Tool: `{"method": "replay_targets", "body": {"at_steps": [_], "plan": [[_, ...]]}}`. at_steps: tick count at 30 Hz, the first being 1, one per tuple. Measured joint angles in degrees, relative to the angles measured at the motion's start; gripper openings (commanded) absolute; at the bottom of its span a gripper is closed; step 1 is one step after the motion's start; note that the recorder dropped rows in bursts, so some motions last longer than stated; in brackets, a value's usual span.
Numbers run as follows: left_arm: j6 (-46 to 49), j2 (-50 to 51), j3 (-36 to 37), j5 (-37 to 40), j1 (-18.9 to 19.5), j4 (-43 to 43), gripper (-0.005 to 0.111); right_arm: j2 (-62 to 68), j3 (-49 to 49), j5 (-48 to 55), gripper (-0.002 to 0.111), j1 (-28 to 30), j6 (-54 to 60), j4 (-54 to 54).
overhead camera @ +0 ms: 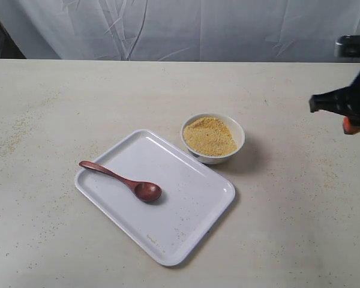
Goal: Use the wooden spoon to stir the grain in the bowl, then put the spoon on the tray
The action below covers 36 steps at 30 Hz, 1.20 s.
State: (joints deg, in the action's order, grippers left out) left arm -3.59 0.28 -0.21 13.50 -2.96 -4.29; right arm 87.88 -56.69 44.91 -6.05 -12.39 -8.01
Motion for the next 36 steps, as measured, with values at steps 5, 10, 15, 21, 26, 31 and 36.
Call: {"method": "replay_targets", "body": {"at_steps": [5, 10, 15, 21, 26, 31, 36], "plan": [[0.0, 0.0, 0.0, 0.0, 0.0, 0.0, 0.0, -16.44, 12.57, -4.35, -0.001, 1.53, 0.74, 1.87], [0.0, 0.0, 0.0, 0.0, 0.0, 0.0, 0.0, -33.0, 23.68, -9.57, -0.001, 1.77, 0.84, 4.51], [0.0, 0.0, 0.0, 0.0, 0.0, 0.0, 0.0, -51.92, 32.41, -13.99, -0.001, 1.77, 0.84, 7.02], [0.0, 0.0, 0.0, 0.0, 0.0, 0.0, 0.0, -68.12, 34.94, -14.26, -0.001, 1.77, 0.95, 7.02], [0.0, 0.0, 0.0, 0.0, 0.0, 0.0, 0.0, -77.24, 34.94, -14.27, -0.001, 1.77, 0.95, 7.11], [0.0, 0.0, 0.0, 0.0, 0.0, 0.0, 0.0, -81.63, 34.94, -14.27, -0.001, 1.77, 0.95, 7.11], [0.0, 0.0, 0.0, 0.0, 0.0, 0.0, 0.0, -82.61, 35.06, -14.36, -0.001, 1.77, 0.95, 7.11]]}}
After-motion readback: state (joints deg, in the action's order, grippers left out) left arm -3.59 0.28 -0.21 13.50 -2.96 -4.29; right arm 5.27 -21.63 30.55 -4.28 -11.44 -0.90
